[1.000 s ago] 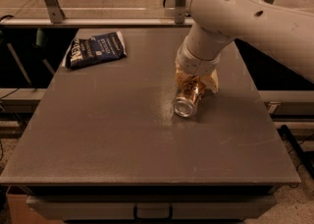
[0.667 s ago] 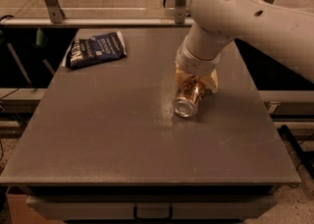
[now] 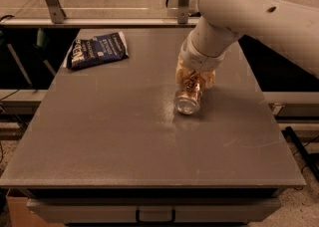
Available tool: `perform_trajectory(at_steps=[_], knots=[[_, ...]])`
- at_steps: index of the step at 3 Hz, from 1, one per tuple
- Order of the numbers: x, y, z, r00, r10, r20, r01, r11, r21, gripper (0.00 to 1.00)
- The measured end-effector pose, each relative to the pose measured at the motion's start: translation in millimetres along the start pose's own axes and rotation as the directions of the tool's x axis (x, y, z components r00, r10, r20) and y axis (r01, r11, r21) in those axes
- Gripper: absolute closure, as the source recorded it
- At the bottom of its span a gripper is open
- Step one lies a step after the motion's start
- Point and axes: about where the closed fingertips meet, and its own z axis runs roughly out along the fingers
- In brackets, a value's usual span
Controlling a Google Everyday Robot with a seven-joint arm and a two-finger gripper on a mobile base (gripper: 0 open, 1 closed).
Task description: Place orange can upright
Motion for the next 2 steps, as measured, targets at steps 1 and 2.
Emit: perform_trajectory(at_steps=[1, 2], knots=[[-51, 11, -63, 0.978, -0.026, 0.209, 0.066, 0.9805, -0.185, 1.00], [-81, -2, -119, 0.933, 0.021, 0.358, 0.084, 0.9583, -0.273, 1.00]])
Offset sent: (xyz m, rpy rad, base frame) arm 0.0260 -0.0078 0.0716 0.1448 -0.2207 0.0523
